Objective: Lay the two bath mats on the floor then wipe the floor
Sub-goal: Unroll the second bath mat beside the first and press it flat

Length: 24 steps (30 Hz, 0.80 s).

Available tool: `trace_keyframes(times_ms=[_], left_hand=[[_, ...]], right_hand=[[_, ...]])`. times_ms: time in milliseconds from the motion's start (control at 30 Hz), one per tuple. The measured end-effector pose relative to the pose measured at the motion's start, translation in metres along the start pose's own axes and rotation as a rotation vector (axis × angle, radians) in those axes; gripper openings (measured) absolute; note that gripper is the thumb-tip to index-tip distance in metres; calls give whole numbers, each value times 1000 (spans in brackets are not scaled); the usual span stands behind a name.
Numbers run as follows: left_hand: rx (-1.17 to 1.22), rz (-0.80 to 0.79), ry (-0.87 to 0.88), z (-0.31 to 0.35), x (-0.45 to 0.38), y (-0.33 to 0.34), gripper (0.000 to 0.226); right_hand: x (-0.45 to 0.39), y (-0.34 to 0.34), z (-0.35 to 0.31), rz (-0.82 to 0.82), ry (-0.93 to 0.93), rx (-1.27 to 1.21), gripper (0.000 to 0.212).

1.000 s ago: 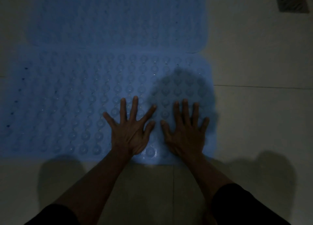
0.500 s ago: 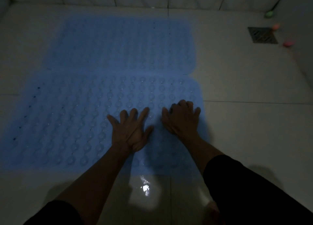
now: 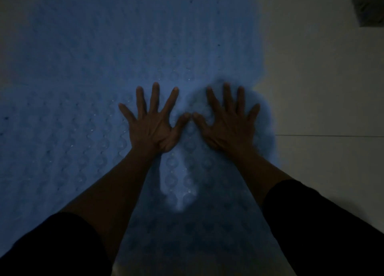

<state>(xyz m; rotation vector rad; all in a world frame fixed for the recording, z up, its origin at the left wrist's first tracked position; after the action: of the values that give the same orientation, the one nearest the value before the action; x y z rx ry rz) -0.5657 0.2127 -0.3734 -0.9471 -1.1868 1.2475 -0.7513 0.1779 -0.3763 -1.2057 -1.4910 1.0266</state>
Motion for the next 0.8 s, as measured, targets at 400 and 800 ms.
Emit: trace_keyframes(times_ms=[400,800], left_hand=[[-45,-41,19,-2,-7,1,61],[-64,-42,65,-4,-8,-6,59]], right_hand=[[-2,-3,-4,27,-9,81,75],[-2,-11,-8,105,-20,91,70]])
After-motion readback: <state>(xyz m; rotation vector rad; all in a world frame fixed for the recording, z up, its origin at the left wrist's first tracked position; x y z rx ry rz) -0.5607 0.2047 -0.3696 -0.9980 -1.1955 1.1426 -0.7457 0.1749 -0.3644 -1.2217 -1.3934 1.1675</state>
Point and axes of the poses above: each hand's wrist, its own x-axis away from the middle knuckle, its own y-axis out of the palm, z = x × y, the point moved 8 cm from there along -x, towards the middle knuckle, and after that the axes turned 6 degrees about y, right-handed, at the moved point
